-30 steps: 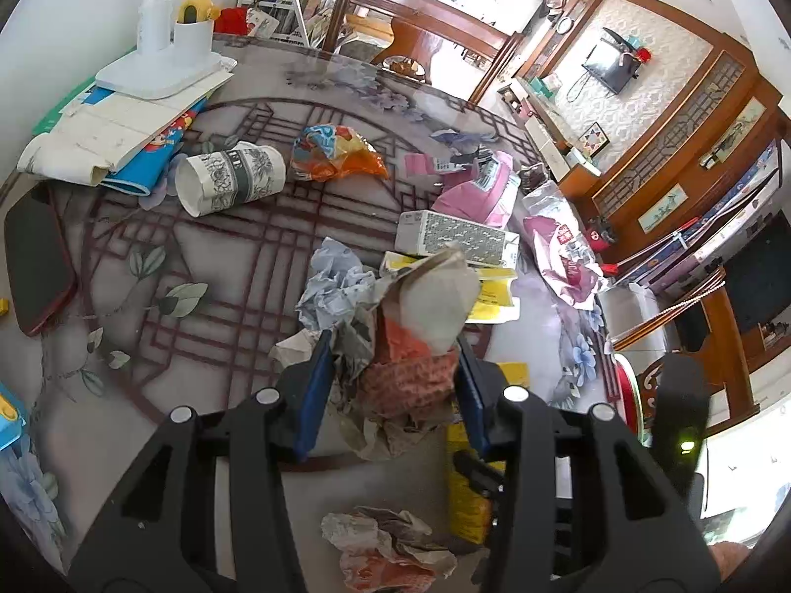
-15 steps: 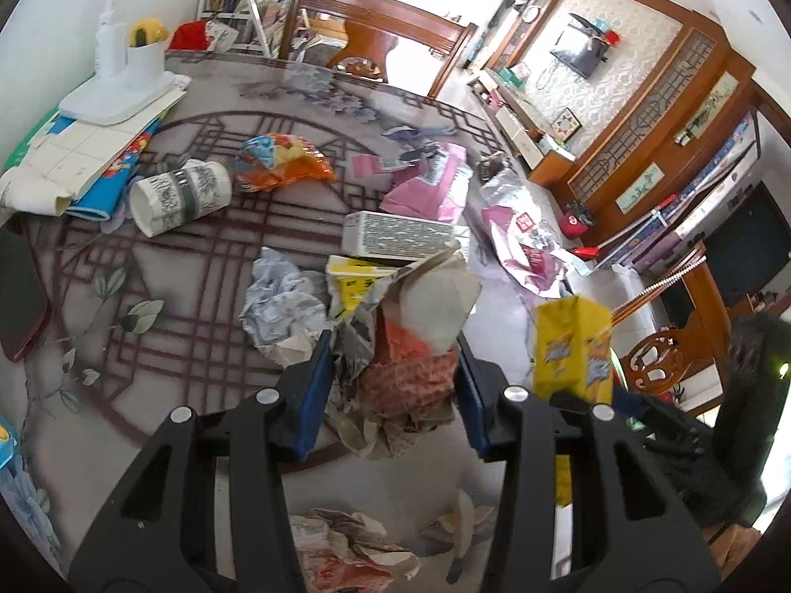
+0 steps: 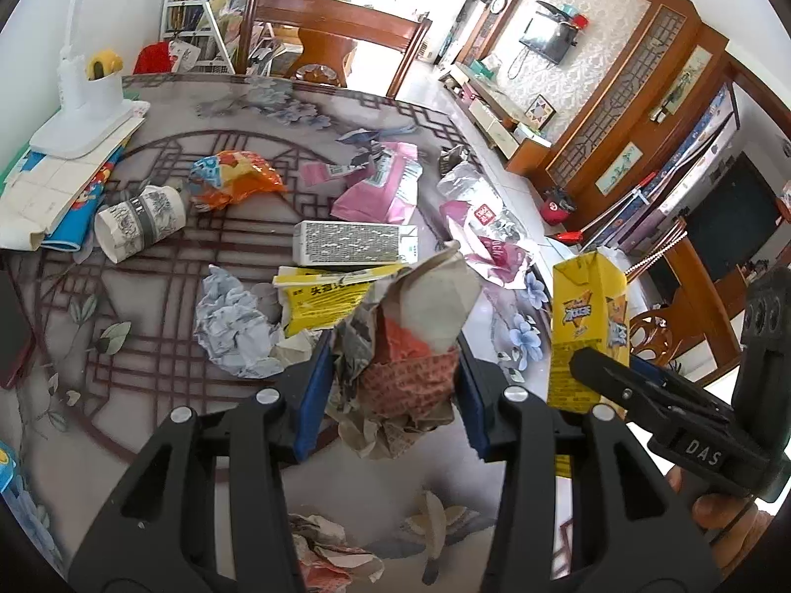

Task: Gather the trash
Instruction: 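Lift the yellow iced-tea carton with the right tool, holding the paper in the left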

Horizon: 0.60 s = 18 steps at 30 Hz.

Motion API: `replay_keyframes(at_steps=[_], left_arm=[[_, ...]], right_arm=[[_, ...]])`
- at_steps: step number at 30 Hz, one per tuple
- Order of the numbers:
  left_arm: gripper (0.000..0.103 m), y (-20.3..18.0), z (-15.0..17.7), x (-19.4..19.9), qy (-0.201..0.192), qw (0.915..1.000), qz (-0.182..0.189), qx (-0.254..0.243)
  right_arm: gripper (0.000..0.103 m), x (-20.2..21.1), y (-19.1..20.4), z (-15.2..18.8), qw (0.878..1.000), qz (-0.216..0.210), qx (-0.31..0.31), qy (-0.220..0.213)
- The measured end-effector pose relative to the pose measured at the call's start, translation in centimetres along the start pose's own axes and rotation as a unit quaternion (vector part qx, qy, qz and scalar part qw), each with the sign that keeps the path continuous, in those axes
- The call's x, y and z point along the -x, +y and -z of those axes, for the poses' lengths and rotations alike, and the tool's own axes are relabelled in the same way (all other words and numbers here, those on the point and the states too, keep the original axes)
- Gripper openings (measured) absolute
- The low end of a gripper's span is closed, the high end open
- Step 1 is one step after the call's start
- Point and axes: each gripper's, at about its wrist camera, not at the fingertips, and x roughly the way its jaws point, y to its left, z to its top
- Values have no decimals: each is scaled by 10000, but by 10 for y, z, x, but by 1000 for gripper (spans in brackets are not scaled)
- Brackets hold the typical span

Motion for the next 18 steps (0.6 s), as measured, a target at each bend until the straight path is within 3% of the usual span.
replay_keyframes(at_steps=[18], left_arm=[[44, -2, 2, -2, 34, 10000, -48, -16]], right_arm=[[62, 2, -12, 3, 9999, -8, -148, 49]])
